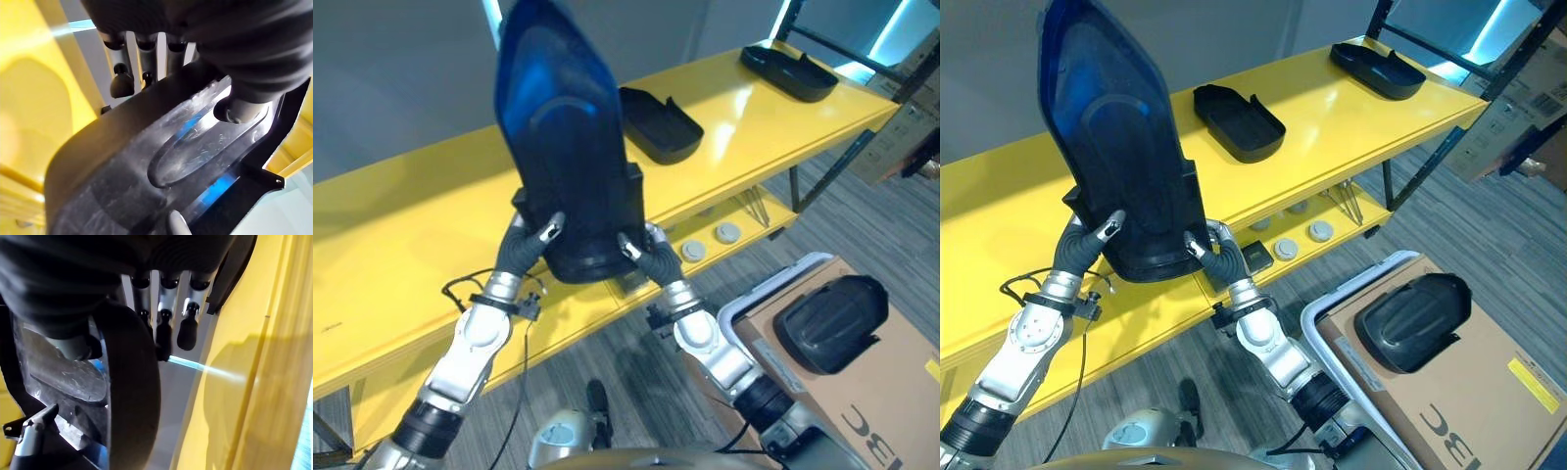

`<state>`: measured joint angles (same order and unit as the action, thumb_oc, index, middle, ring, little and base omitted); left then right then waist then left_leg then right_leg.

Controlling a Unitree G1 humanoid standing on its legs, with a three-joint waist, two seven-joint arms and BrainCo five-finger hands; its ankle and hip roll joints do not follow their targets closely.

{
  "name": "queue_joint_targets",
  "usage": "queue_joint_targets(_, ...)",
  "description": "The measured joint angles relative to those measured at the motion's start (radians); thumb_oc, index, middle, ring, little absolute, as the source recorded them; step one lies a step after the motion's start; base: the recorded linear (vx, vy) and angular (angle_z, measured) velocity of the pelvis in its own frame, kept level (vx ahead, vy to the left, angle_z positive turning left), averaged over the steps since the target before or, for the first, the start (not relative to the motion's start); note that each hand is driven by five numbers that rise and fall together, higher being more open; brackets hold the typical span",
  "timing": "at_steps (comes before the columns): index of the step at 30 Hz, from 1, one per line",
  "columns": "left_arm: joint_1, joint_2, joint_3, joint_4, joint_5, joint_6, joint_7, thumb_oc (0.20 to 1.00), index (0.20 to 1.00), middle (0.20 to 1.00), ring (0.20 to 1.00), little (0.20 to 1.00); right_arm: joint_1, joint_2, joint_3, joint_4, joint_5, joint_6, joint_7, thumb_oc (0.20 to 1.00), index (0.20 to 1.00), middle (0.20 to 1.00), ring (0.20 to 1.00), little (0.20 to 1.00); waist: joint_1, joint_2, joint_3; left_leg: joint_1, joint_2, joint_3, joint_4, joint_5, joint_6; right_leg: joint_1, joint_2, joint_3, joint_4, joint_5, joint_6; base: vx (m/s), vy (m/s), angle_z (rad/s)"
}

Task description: Move parts from the plastic box to the shelf.

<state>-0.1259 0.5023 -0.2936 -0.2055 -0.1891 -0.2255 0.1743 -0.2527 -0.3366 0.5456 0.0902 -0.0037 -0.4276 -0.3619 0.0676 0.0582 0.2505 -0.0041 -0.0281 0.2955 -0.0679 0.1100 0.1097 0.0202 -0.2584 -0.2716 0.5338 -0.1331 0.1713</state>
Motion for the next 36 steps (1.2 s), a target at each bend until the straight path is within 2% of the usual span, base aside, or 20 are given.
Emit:
queue_joint_targets(1,-0.024,0.012,-0.012,0.008,0.001,0.000,-0.003,0.200,0.200,0.200,0.200,0.200,0.006,-0.014,0.000,-0.004,-0.001,-0.010,0.000,1.000,1.000,1.000,1.000,1.000,-0.023,0.001,0.004,-0.002,0.002,-0.004,-0.012,0.003,-0.006,-0.034,0.056,0.022,-0.049,-0.019,-0.004,0.11,-0.126,0.97)
queue_joint_targets(2,-0.036,0.017,-0.021,0.016,0.000,0.000,-0.002,0.200,0.200,0.200,0.200,0.200,0.017,-0.031,-0.003,-0.017,-0.002,-0.012,0.009,1.000,1.000,1.000,1.000,1.000,-0.026,-0.003,0.005,-0.001,-0.007,-0.012,-0.014,-0.004,-0.007,-0.072,0.082,0.019,-0.118,-0.020,-0.024,0.08,-0.114,0.60)
queue_joint_targets(4,-0.054,0.015,-0.036,0.023,0.000,0.000,0.001,0.200,0.200,0.200,0.200,0.200,0.035,-0.059,-0.012,-0.045,-0.001,-0.012,0.014,1.000,1.000,1.000,1.000,1.000,-0.045,0.005,0.009,-0.001,-0.021,-0.030,-0.017,-0.028,-0.016,-0.102,0.134,0.032,-0.282,0.014,-0.066,0.07,-0.146,0.52)
queue_joint_targets(5,-0.069,0.014,-0.046,0.026,0.002,0.000,0.005,0.200,0.200,0.200,0.200,0.200,0.048,-0.068,-0.019,-0.058,0.002,-0.012,0.014,1.000,1.000,1.000,1.000,1.000,-0.070,0.010,0.012,-0.001,-0.028,-0.049,-0.017,-0.038,-0.019,-0.108,0.159,0.052,-0.372,0.050,-0.065,0.11,-0.281,1.33)
queue_joint_targets(6,-0.091,-0.020,-0.049,0.063,0.009,-0.003,0.011,0.200,0.200,0.200,0.200,0.200,0.093,-0.078,-0.030,-0.078,0.010,-0.011,0.019,1.000,1.000,1.000,1.000,1.000,-0.120,-0.003,0.011,0.002,-0.043,-0.047,0.002,-0.111,-0.098,-0.115,0.185,0.133,-0.481,0.127,-0.051,0.10,-0.284,1.80)
queue_joint_targets(7,-0.105,-0.021,-0.052,0.074,0.010,-0.002,0.017,0.200,0.200,0.200,0.200,0.200,0.118,-0.075,-0.048,-0.092,0.019,-0.012,0.025,1.000,1.000,1.000,1.000,1.000,-0.153,-0.014,0.012,-0.018,-0.049,-0.057,0.051,-0.119,-0.092,-0.101,0.180,0.178,-0.494,0.139,-0.041,0.09,-0.281,1.88)
queue_joint_targets(8,-0.114,-0.024,-0.050,0.073,0.016,0.000,0.032,0.200,0.200,0.200,0.200,0.200,0.142,-0.086,-0.061,-0.100,0.036,-0.012,0.028,1.000,1.000,1.000,1.000,1.000,-0.164,-0.017,0.011,-0.015,-0.053,-0.050,0.054,-0.065,-0.047,-0.086,0.177,0.177,-0.493,0.146,-0.046,0.08,-0.235,1.16)
queue_joint_targets(9,-0.101,-0.026,-0.032,0.060,0.017,0.000,0.045,0.200,0.200,0.200,0.200,0.200,0.150,-0.086,-0.074,-0.090,0.049,-0.004,0.031,1.000,1.000,1.000,1.000,1.000,-0.146,-0.026,0.005,-0.004,-0.061,-0.047,0.038,-0.060,-0.041,-0.090,0.177,0.177,-0.486,0.156,-0.057,0.06,-0.171,0.55)
queue_joint_targets(13,-0.014,-0.018,0.051,0.018,0.018,0.000,0.114,0.200,0.200,0.200,0.200,0.200,0.181,-0.087,-0.150,-0.063,0.098,0.022,0.036,1.000,1.000,1.000,1.000,1.000,-0.101,-0.027,-0.006,0.017,-0.055,-0.097,0.013,-0.047,-0.057,-0.049,0.205,0.177,-0.524,0.200,-0.098,0.02,-0.187,0.32)
queue_joint_targets(17,0.048,-0.012,0.062,0.024,0.019,0.007,0.161,0.200,0.200,0.200,0.200,0.200,0.225,-0.084,-0.174,-0.006,0.208,0.042,0.025,1.000,1.000,1.000,1.000,1.000,-0.093,-0.030,-0.012,0.026,-0.038,-0.138,0.014,-0.029,-0.061,0.014,0.231,0.148,-0.606,0.236,-0.136,-0.07,-0.031,0.24)
queue_joint_targets(19,0.043,-0.023,0.057,0.045,0.026,0.000,0.158,0.200,0.200,0.200,0.200,0.200,0.247,-0.054,-0.222,0.019,0.220,0.031,0.019,1.000,1.000,1.000,1.000,1.000,-0.108,-0.038,-0.012,0.017,-0.040,-0.134,0.019,-0.017,-0.118,0.034,0.209,0.100,-0.615,0.242,-0.150,-0.08,0.109,0.60)
queue_joint_targets(20,0.040,-0.034,0.056,0.074,0.036,-0.003,0.149,0.200,0.200,0.200,0.200,0.200,0.259,-0.024,-0.271,0.069,0.232,0.004,-0.002,1.000,1.000,1.000,1.000,1.000,-0.142,-0.060,-0.007,0.014,-0.034,-0.045,0.077,-0.090,-0.141,0.058,0.169,0.054,-0.615,0.235,-0.163,0.00,0.108,0.89)
queue_joint_targets(21,0.045,-0.033,0.056,0.082,0.036,-0.003,0.149,0.200,0.200,0.200,0.200,0.200,0.256,-0.015,-0.292,0.087,0.232,0.001,-0.018,1.000,1.000,1.000,1.000,1.000,-0.151,-0.070,-0.011,0.017,-0.010,-0.015,0.093,-0.097,-0.150,0.064,0.153,0.042,-0.615,0.230,-0.162,0.03,0.136,0.76)
queue_joint_targets(24,0.056,-0.031,0.061,0.084,0.035,-0.022,0.155,0.200,0.200,0.200,0.200,0.200,0.262,-0.019,-0.337,0.170,0.220,-0.024,-0.031,1.000,1.000,1.000,1.000,1.000,-0.157,-0.059,-0.014,0.064,0.090,-0.052,0.080,-0.093,-0.156,0.072,0.133,0.047,-0.615,0.212,-0.158,0.06,0.130,0.09)
queue_joint_targets(25,0.066,-0.032,0.063,0.084,0.036,-0.027,0.156,0.200,0.200,0.200,0.200,0.200,0.250,-0.020,-0.363,0.205,0.221,-0.027,-0.031,1.000,1.000,1.000,1.000,1.000,-0.160,-0.048,-0.020,0.113,0.121,-0.093,0.025,-0.082,-0.169,0.075,0.124,0.067,-0.615,0.214,-0.138,0.10,0.150,-0.08)
queue_joint_targets(26,0.070,-0.035,0.063,0.084,0.037,-0.029,0.155,0.200,0.200,0.200,0.200,0.200,0.247,-0.032,-0.371,0.218,0.222,-0.027,-0.031,1.000,1.000,1.000,1.000,1.000,-0.164,-0.028,-0.028,0.131,0.134,-0.114,0.012,-0.069,-0.166,0.074,0.125,0.071,-0.615,0.212,-0.116,0.13,0.166,-0.05)
queue_joint_targets(27,0.071,-0.042,0.063,0.084,0.037,-0.029,0.155,0.200,0.200,0.200,0.200,0.200,0.244,-0.040,-0.390,0.233,0.220,-0.034,-0.031,1.000,1.000,1.000,1.000,1.000,-0.173,0.006,-0.040,0.137,0.145,-0.128,0.015,-0.037,-0.159,0.071,0.135,0.071,-0.615,0.216,-0.091,0.13,0.153,0.11)
queue_joint_targets(28,0.067,-0.043,0.065,0.086,0.037,-0.030,0.156,0.200,0.200,0.200,0.200,0.200,0.233,-0.048,-0.419,0.265,0.219,-0.047,-0.031,1.000,1.000,1.000,1.000,1.000,-0.182,0.028,-0.049,0.157,0.143,-0.130,-0.012,-0.075,-0.209,0.072,0.131,0.071,-0.615,0.228,-0.058,0.12,0.142,0.11)
queue_joint_targets(32,0.079,-0.022,0.102,0.101,0.032,-0.025,0.165,0.200,0.200,0.200,0.200,0.200,0.230,-0.026,-0.440,0.347,0.211,-0.048,-0.055,1.000,1.000,1.000,1.000,1.000,-0.163,-0.023,-0.072,0.160,0.071,-0.131,-0.012,-0.079,-0.175,0.073,0.065,0.106,-0.622,0.242,-0.028,0.09,0.102,0.09)
queue_joint_targets(36,0.094,0.014,0.146,0.105,-0.005,-0.015,0.171,0.200,0.200,0.200,0.200,0.200,0.244,-0.014,-0.438,0.371,0.196,-0.032,-0.056,1.000,1.000,1.000,1.000,1.000,-0.151,-0.051,-0.089,0.166,0.061,-0.130,-0.012,-0.080,-0.169,0.078,0.057,0.116,-0.622,0.245,-0.015,0.06,0.056,0.01)
